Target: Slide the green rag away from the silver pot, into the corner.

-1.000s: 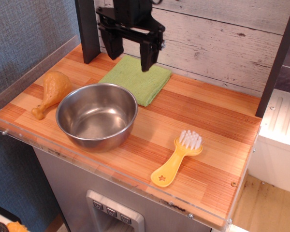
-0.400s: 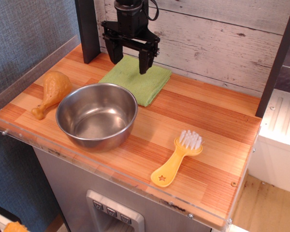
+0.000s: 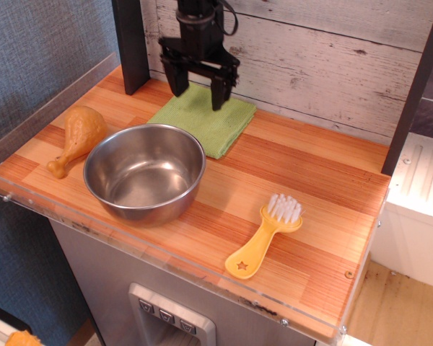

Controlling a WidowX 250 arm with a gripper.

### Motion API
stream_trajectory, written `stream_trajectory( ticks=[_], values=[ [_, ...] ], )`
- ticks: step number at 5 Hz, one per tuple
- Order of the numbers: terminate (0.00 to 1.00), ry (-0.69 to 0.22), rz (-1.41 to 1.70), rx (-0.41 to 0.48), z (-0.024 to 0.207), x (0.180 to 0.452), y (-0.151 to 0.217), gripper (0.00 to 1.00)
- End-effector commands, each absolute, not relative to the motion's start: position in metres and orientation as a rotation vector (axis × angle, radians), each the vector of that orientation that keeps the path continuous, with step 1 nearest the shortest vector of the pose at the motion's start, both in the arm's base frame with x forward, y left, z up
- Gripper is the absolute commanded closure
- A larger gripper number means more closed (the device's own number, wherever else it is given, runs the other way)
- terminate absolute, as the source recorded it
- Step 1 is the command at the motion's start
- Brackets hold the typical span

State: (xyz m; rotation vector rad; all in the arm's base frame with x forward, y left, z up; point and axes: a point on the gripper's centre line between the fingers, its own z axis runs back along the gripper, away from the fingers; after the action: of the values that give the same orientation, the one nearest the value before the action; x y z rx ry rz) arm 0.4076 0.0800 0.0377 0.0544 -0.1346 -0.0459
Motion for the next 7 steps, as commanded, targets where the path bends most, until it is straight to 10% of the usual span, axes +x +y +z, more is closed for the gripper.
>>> stream_trajectory(
  ticks=[1,7],
  values=[
    [0.0,-0.103,-0.06,0.054,0.022,0.412,0.083,0.0],
    [0.0,-0.123,-0.188,0.019,0.018,0.42,-0.097,0.0]
  ],
)
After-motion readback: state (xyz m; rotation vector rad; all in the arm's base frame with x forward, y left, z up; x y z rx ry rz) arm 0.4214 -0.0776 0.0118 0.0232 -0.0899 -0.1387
